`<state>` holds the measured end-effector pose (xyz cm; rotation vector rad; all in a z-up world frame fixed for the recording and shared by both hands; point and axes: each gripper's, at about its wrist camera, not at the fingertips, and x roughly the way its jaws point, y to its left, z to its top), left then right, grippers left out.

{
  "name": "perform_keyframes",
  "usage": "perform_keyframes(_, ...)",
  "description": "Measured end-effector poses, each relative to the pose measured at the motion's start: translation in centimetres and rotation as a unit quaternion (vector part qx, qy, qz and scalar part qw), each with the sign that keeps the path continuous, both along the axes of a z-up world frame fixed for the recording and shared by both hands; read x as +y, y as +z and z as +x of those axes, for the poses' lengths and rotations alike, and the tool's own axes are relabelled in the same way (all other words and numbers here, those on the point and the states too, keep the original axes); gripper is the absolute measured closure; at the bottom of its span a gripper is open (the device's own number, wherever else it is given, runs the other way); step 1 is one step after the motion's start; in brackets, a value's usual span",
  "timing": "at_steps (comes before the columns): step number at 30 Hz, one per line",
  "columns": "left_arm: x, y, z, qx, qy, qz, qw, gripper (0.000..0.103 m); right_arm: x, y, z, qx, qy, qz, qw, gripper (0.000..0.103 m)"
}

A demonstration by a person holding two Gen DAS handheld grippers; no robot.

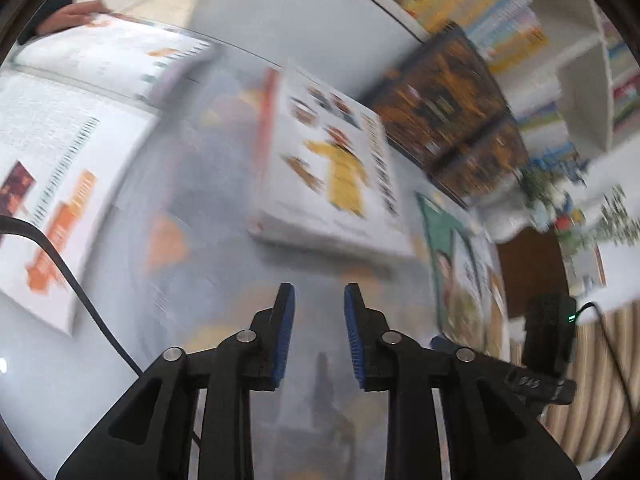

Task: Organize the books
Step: 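Open the left gripper and withdraw it toward the orange book, then position the left gripper at the orange book's edge and grasp it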

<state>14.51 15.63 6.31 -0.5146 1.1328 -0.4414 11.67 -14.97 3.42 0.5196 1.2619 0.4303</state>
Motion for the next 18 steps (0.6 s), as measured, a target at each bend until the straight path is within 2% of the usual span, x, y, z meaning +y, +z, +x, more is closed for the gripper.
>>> perform_keyframes(2,-2.8,0.6,-1.2,0.002,-0.036,-0.014,0.9992,0.071,-1.8,-0.4,-3.0,0.016,-0.024,-0.003,1.0,0.051)
perform_keyframes(6,-8.5,0.9,-2.7,0.01,-0.1,-0.024,0.9947,0.045,-6.7,-0.5,-8.3,0.031,-0.086,-0.008,0.996,0.051)
perform_keyframes(10,-14.7,1.6,-4.2,0.009,-0.16,-0.026,0.9868,0.045,-12.6,-0.2,-12.8,0.026,-0.172,0.007,0.985,0.049)
perform_keyframes(13,-19.9,2.5,-5.4,0.003,-0.204,-0.023,0.9787,0.045,-17.6,-0.4,-15.8,0.026,-0.24,0.025,0.97,0.048)
perform_keyframes(18,-28.2,3.3,-6.7,0.001,-0.259,-0.018,0.9658,0.043,-24.7,-0.4,-18.6,0.036,-0.305,0.02,0.952,0.048)
